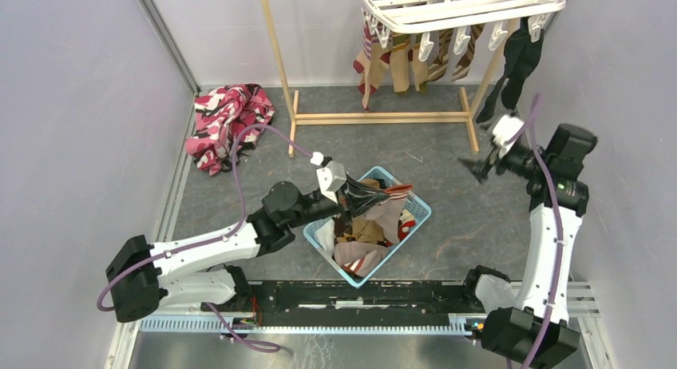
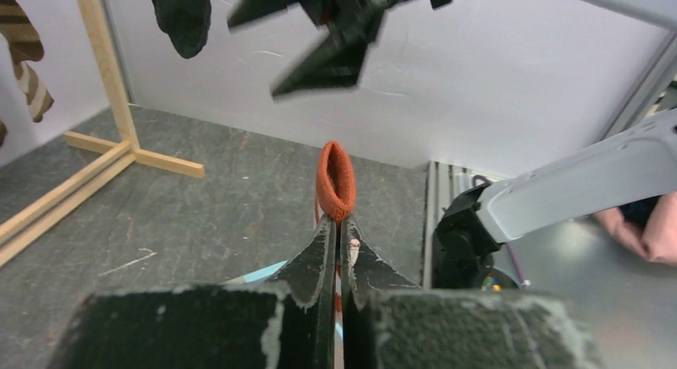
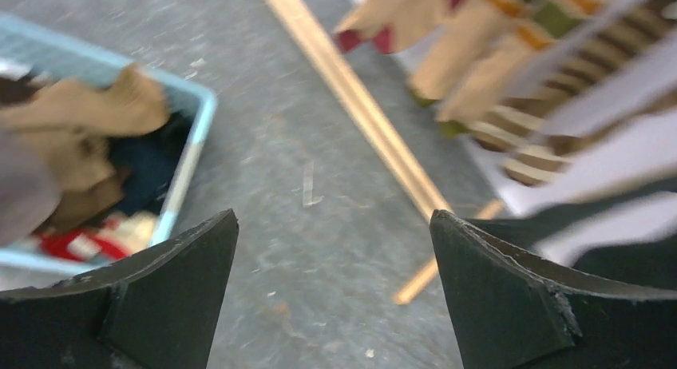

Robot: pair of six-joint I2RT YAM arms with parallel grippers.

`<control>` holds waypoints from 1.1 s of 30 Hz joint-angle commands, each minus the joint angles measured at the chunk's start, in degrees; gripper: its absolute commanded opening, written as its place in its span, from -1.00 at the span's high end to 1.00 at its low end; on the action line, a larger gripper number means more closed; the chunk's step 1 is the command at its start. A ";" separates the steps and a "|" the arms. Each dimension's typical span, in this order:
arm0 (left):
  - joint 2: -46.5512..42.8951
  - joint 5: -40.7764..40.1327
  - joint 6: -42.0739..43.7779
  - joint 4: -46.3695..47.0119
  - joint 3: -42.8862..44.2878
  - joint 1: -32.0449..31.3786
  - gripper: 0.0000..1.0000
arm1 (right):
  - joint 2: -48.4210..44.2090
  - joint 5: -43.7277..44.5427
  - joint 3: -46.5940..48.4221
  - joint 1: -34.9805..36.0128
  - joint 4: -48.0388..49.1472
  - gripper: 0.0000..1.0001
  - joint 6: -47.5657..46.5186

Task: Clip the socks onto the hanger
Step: Open the clamp at the hanger.

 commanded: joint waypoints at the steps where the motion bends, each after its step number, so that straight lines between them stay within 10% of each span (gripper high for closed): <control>1: 3.68 1.14 9.57 -1.24 4.82 -0.24 0.96 | 2.57 -14.55 -2.88 2.18 -39.08 -0.96 -53.51; 12: 11.14 -0.24 12.98 0.66 8.88 -0.22 0.96 | 5.37 -17.36 -7.57 15.19 -42.83 -0.92 -59.40; 33: 13.45 -5.86 3.64 13.83 6.50 -0.25 0.96 | 10.72 -27.80 -0.27 16.68 -42.88 -0.22 -44.93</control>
